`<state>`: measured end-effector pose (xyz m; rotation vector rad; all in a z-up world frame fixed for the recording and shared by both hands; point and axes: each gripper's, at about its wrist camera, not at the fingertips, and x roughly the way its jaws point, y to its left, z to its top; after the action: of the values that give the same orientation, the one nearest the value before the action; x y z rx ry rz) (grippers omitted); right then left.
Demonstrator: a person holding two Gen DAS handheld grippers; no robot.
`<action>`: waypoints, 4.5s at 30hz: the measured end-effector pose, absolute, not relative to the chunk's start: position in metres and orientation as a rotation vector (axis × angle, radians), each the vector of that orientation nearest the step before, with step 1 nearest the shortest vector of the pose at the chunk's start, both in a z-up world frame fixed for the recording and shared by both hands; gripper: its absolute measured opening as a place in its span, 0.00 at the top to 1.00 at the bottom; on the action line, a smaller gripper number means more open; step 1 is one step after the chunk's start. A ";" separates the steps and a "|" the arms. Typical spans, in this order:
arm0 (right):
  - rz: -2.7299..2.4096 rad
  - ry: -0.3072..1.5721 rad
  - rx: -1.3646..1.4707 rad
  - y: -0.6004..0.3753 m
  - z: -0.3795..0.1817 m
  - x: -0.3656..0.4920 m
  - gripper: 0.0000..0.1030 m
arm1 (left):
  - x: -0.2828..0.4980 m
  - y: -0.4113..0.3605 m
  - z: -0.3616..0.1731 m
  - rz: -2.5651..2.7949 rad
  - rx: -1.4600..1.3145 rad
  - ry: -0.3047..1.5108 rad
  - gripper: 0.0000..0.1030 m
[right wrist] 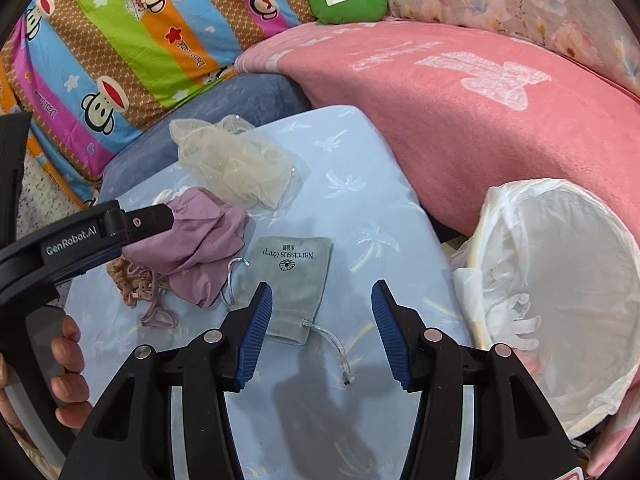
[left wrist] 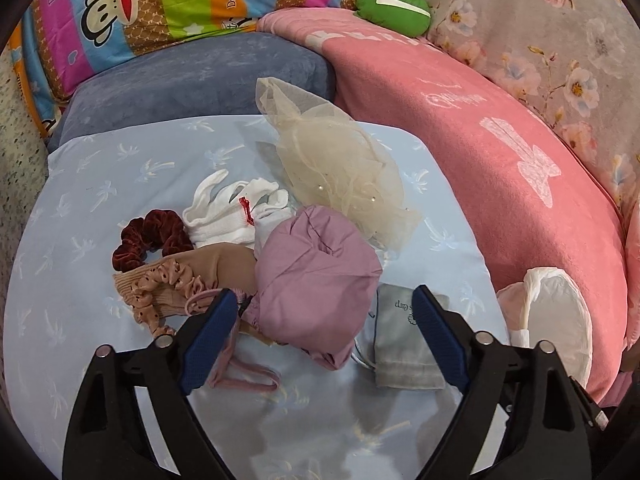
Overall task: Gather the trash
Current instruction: 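Move both open tools back over the remaining clutter, then grasp the mauve cloth with the left tool while the right tool grasps a translucent item, then carry the mauve cloth and grey packet over the white bin with both tools, then open both tools to drop the cloth and packet into the bin, then move both open tools back over the clutter on the table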
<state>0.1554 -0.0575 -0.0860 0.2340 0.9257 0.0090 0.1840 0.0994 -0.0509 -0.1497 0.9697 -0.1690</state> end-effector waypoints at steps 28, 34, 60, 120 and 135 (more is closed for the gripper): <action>0.049 0.951 0.252 -0.040 -0.102 0.170 0.96 | 0.179 0.100 -0.041 -0.266 -0.173 0.964 0.94; 0.036 0.865 0.255 -0.052 -0.064 0.155 0.96 | 0.169 0.086 -0.019 -0.304 -0.167 0.920 0.94; -0.198 0.622 0.359 -0.185 0.024 0.062 0.96 | 0.119 -0.040 0.045 -0.596 -0.056 0.790 0.93; -0.215 0.669 0.353 -0.188 0.002 0.053 0.77 | 0.118 -0.047 0.019 -0.511 -0.053 0.848 0.29; -0.129 0.711 0.301 -0.139 -0.006 0.077 0.74 | 0.128 0.014 0.001 -0.388 -0.115 0.877 0.25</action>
<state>0.0766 -0.1394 -0.0057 0.3013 0.7111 -0.1289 0.1284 0.0138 0.0005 -0.1149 0.8767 -0.3882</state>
